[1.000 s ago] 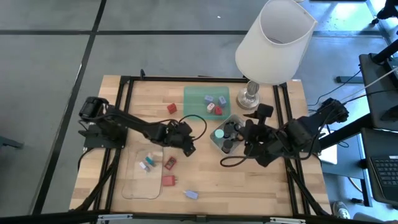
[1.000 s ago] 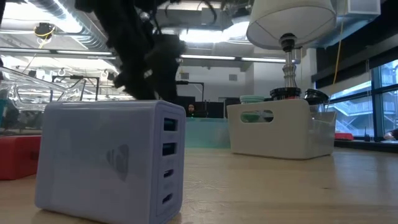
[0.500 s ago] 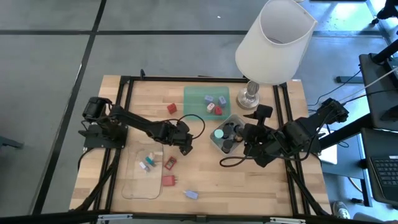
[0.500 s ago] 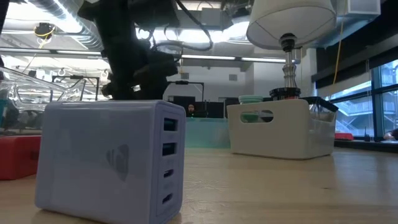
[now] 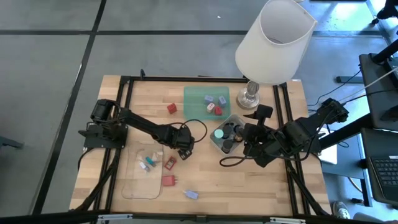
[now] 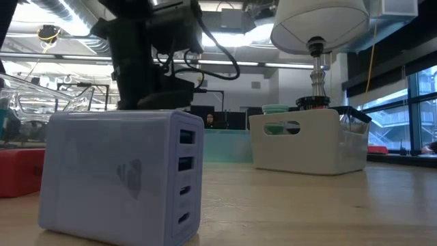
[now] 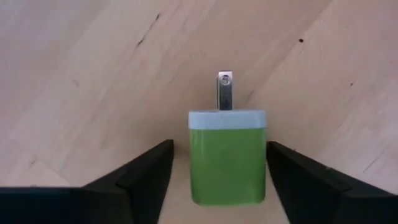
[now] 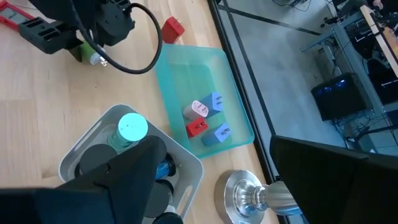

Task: Pick & Place Office items
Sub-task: Put the green charger adapter into the green bin

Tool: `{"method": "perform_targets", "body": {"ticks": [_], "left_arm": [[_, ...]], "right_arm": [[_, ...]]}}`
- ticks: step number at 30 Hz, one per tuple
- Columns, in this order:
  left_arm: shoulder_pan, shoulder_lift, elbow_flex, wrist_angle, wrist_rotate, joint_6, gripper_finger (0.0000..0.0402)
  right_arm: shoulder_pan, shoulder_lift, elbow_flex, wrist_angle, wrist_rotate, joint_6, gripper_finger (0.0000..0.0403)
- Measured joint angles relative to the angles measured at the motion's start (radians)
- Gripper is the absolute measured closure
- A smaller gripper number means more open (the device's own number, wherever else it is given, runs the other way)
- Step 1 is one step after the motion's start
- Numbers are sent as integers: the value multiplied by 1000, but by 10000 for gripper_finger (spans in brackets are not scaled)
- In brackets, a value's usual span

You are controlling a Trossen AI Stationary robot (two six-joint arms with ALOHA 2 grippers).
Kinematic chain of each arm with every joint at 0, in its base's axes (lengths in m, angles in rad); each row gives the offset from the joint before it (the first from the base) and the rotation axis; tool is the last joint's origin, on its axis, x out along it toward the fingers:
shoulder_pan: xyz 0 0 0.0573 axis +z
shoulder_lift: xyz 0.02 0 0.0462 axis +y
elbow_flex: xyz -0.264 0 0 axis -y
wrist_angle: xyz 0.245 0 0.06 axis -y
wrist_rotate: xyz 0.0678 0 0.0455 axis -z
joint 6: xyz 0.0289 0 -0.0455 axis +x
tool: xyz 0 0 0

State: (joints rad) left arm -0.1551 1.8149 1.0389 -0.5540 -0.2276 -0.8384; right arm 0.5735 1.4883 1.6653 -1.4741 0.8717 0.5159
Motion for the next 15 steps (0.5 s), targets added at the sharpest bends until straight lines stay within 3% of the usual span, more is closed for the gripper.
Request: {"method": "perform_targets", "body": {"ticks": [6, 10, 15], "left_arm": [[3, 2, 39, 0, -9, 96, 256], [31, -23, 102, -6, -22, 209, 258], [116, -70, 193, 7, -194, 359, 258]], "right_arm": [[0, 0, 0, 0, 1, 0, 92], [0, 0, 0, 0, 1, 0, 92], [0, 0, 0, 1, 3, 0, 92]]}}
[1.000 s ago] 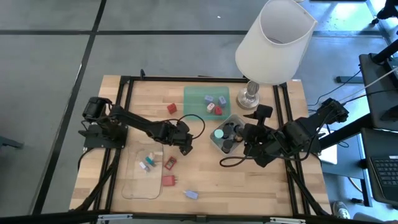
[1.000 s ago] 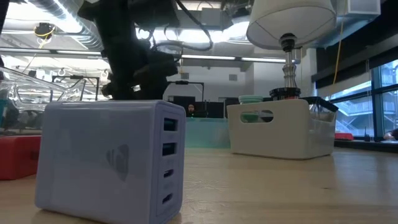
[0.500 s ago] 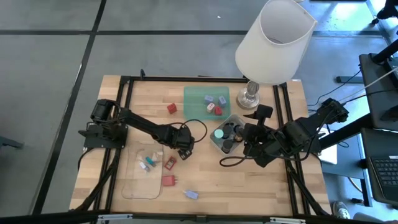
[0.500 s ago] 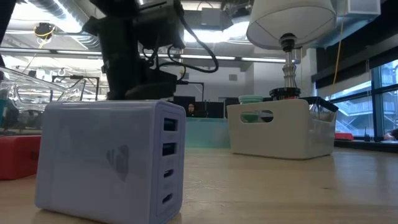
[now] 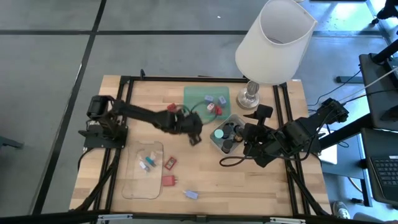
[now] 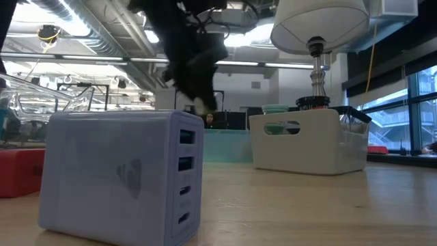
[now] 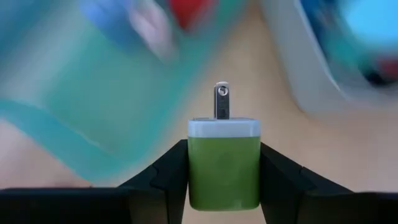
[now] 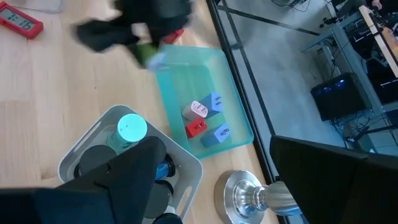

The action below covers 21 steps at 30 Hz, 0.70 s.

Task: Pick & Place Office items
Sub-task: Put the green charger adapter into the green bin

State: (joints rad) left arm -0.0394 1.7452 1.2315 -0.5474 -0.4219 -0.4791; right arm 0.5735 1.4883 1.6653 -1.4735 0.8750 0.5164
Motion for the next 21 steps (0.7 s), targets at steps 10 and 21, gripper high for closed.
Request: {"method": "perform_targets", "body": {"ticks": [10, 21], "left_arm": [[310, 57, 35, 163, 164, 125, 258], [375, 158, 35, 180, 301, 137, 258]], "right_arm": [[0, 0, 0, 0, 0, 24, 92], [0, 0, 0, -4, 0, 15, 92]]}}
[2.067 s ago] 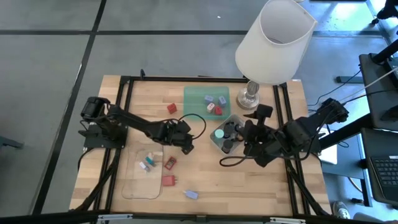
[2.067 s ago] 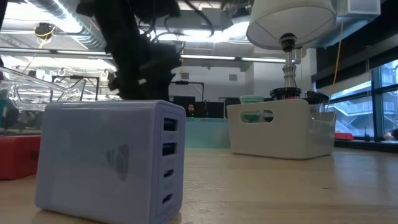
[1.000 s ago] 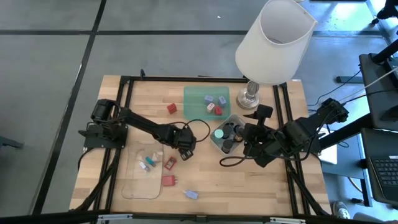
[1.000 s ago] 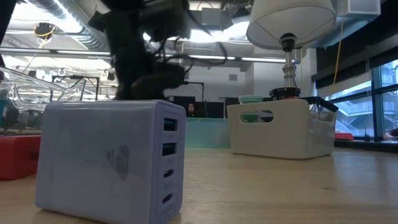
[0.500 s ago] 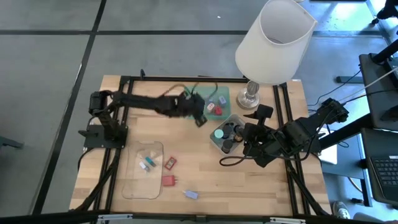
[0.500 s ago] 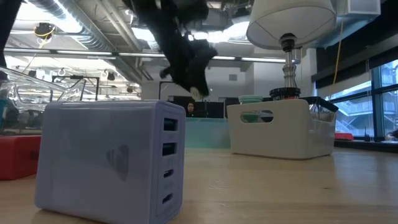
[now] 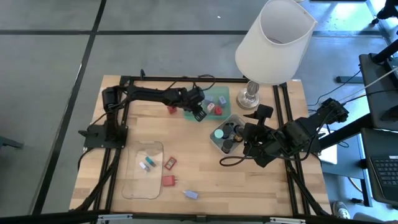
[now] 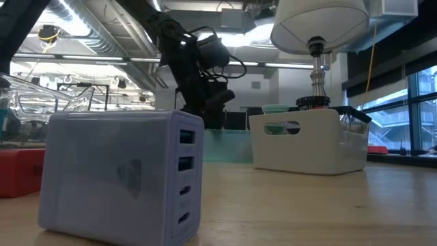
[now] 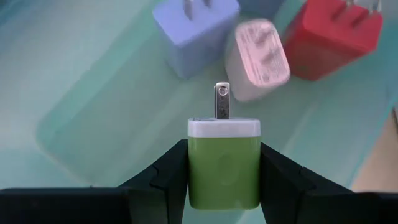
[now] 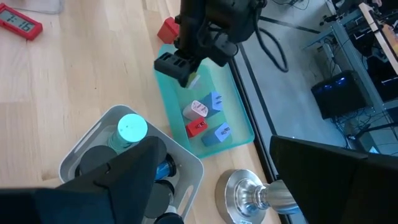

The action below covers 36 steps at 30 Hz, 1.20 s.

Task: Pick & Place Office items
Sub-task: Put the green charger adapter into the green bin, then put the top red charger adapter into the green bin

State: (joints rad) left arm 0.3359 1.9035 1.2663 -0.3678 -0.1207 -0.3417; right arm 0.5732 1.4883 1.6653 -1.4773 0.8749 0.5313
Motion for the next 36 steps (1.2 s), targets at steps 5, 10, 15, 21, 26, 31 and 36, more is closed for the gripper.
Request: {"method": "perform_targets", "body": {"ticks": [5, 10, 15, 21, 26, 31, 36], "left_arm": [[0, 14, 1, -21, 28, 8, 258], [0, 20, 1, -20, 27, 23, 231], [0, 20, 1, -17, 27, 15, 189], [12, -19, 56, -118, 41, 59, 183], [13, -97, 132, -305, 31, 110, 186], [3, -199, 132, -451, -45, 189, 186], [-21, -231, 131, -675, -132, 259, 185]], "right_arm": [[0, 0, 0, 0, 0, 0, 92], [0, 0, 0, 0, 1, 4, 92], [0, 0, 0, 0, 2, 4, 92], [0, 0, 0, 0, 1, 5, 92], [0, 0, 0, -4, 0, 11, 92], [0, 0, 0, -4, -3, 11, 92], [0, 0, 0, -4, -3, 11, 92]]}}
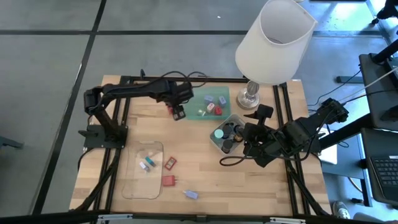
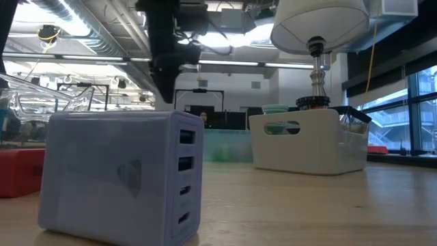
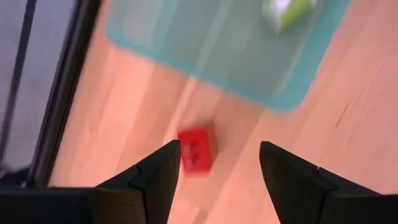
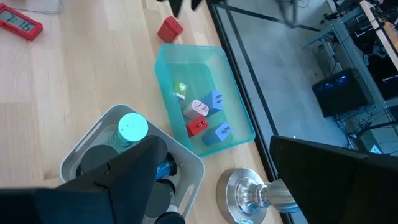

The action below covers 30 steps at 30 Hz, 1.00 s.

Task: Pick & Place Office items
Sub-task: Put the top red charger adapter into the green bin

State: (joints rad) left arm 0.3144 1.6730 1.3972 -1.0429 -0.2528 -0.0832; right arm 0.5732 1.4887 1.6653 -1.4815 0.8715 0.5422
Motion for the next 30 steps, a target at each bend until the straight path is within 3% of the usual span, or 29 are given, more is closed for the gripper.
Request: {"method": "perform_targets", "body": {"ticks": [7, 18, 26, 30], "left_arm": [[1, 3, -1, -115, 26, -87, 171], [44, 3, -1, -82, -1, -82, 131], [71, 4, -2, -64, 27, -79, 126], [81, 5, -81, 24, 31, -65, 126]], "right_arm": [[0, 0, 0, 0, 0, 0, 92], [0, 0, 0, 0, -24, 18, 92], [0, 0, 0, 0, -27, 26, 92], [0, 0, 0, 0, -27, 26, 92]]}}
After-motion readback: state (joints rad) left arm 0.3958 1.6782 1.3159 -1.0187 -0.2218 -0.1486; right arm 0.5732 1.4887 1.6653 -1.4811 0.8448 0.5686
